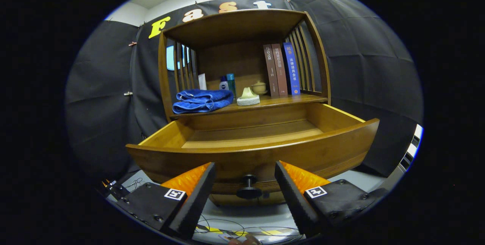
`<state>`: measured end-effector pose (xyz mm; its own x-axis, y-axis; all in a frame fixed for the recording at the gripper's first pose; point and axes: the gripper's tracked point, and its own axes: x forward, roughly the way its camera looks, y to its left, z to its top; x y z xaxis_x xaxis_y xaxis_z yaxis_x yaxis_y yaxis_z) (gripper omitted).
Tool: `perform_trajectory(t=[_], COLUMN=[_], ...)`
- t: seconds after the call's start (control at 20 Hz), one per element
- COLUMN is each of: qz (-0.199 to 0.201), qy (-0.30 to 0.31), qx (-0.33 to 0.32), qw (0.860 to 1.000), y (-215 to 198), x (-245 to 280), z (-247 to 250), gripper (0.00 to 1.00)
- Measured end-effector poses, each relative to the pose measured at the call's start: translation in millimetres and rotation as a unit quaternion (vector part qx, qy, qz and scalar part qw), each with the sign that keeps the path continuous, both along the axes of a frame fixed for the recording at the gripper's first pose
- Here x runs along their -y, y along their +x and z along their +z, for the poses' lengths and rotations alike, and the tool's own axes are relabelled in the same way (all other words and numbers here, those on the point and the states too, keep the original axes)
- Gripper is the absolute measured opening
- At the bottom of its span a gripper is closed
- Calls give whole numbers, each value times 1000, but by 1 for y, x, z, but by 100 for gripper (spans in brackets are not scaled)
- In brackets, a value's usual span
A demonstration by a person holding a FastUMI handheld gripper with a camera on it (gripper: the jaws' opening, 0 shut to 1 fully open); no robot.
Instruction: Pull open the drawer, take out the items inside it, and place them on the countertop above the cabinet.
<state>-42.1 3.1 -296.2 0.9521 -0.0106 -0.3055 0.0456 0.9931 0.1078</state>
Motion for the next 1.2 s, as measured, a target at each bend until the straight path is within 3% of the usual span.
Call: perform_trajectory(t=[0.55,1.2], qz=[-16,-18], qy=[3,14], qx=[-20,-32], qw=[1000,999], y=[16,115], x=[4,9], z=[-10,-9], gripper=[97,97])
